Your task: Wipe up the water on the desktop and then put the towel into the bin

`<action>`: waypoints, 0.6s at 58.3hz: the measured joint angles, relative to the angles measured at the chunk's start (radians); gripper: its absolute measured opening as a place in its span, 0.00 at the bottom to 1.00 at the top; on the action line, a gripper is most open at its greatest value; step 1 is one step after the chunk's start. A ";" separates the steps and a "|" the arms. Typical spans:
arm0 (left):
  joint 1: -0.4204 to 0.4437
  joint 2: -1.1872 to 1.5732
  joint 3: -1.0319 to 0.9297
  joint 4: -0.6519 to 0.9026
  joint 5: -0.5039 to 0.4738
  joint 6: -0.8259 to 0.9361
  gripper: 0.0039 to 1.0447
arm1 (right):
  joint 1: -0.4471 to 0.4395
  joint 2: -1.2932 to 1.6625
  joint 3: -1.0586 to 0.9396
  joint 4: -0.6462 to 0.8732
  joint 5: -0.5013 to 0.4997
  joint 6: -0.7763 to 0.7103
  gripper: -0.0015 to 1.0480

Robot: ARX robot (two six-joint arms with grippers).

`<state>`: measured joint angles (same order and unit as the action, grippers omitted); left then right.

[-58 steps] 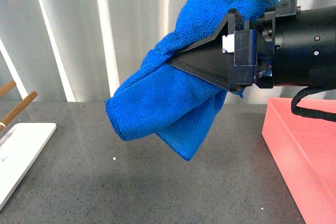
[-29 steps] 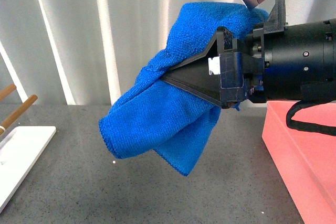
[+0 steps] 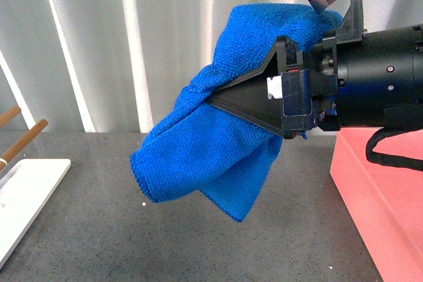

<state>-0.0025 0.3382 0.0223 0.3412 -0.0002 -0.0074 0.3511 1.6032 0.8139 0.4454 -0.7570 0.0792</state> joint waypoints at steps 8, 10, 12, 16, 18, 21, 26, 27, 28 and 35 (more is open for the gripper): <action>0.000 -0.047 0.000 -0.045 0.000 0.000 0.03 | 0.000 -0.002 0.000 0.001 0.000 0.000 0.08; 0.000 -0.064 0.000 -0.063 0.000 0.000 0.03 | 0.001 -0.002 0.000 0.001 0.000 0.000 0.08; 0.000 -0.079 0.000 -0.077 0.000 0.000 0.03 | 0.001 -0.002 0.000 0.002 0.000 0.000 0.08; 0.000 -0.096 0.000 -0.095 0.000 0.000 0.03 | 0.001 -0.002 0.000 0.002 0.000 0.000 0.08; 0.000 -0.105 0.000 -0.104 0.000 0.000 0.03 | 0.001 -0.002 0.000 0.001 0.000 0.000 0.08; 0.000 -0.119 0.000 -0.117 0.000 0.000 0.03 | 0.001 -0.002 0.000 0.000 0.000 0.000 0.08; 0.000 -0.139 0.000 -0.138 0.000 0.000 0.03 | 0.001 -0.002 0.000 -0.003 0.001 -0.001 0.08; 0.000 -0.141 0.000 -0.140 0.000 0.000 0.03 | 0.001 -0.002 0.000 -0.005 0.000 -0.001 0.08; 0.000 -0.146 0.000 -0.145 0.000 0.000 0.03 | 0.001 -0.002 0.000 -0.005 0.001 -0.001 0.08; 0.000 -0.201 0.000 -0.205 -0.001 0.000 0.03 | 0.002 -0.003 0.000 -0.011 0.002 -0.002 0.08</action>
<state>-0.0025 0.1371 0.0227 0.1360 -0.0010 -0.0074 0.3534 1.6005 0.8143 0.4343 -0.7555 0.0772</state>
